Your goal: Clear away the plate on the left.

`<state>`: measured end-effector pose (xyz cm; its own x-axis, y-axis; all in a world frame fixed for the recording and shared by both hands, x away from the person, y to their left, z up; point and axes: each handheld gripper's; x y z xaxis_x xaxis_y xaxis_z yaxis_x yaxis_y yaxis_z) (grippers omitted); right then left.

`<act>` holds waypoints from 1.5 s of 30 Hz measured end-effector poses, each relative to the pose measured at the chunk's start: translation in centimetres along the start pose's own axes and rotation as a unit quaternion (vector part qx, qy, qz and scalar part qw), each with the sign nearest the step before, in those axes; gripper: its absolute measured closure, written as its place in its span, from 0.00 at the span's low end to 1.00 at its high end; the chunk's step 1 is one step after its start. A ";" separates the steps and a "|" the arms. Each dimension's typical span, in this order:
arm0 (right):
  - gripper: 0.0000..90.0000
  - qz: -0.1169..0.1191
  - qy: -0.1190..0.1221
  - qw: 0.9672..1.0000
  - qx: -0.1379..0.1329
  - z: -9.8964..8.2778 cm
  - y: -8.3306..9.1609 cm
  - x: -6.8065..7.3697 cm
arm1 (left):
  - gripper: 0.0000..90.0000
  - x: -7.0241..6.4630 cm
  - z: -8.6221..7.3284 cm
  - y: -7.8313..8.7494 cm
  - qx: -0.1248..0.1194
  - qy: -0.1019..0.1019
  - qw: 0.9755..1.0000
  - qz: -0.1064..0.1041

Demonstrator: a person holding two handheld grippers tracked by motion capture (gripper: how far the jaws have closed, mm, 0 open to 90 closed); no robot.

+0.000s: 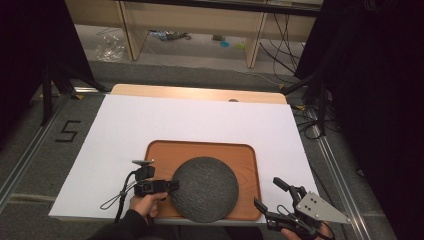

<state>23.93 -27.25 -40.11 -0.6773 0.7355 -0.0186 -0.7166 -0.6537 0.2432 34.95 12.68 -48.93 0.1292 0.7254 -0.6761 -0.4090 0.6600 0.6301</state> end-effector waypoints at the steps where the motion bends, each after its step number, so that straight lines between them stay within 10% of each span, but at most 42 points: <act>1: 0.22 -0.004 0.000 1.000 -0.011 0.0 -0.1 0.0 | 0.82 0.0 0.0 0.0 0.000 0.000 1.000 0.000; 32: 0.22 -0.007 0.001 1.000 -0.003 -0.1 -0.1 -0.1 | 0.48 -0.9 1.2 2.6 -0.020 -0.057 0.998 0.000; 45: 0.22 0.000 -0.002 1.000 -0.011 -0.2 -0.3 0.0 | 0.35 -1.6 1.9 4.0 -0.048 -0.138 0.989 0.021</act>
<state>24.13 -27.11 -40.35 -0.6770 0.7358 -0.0147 -0.7198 -0.6579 0.2216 34.83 14.51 -44.59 0.3464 0.7861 -0.5118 -0.5013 0.6163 0.6073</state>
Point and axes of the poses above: each handheld gripper's, and its own axes: y roughly backward along the jaws, z roughly out of its top, x roughly to its left
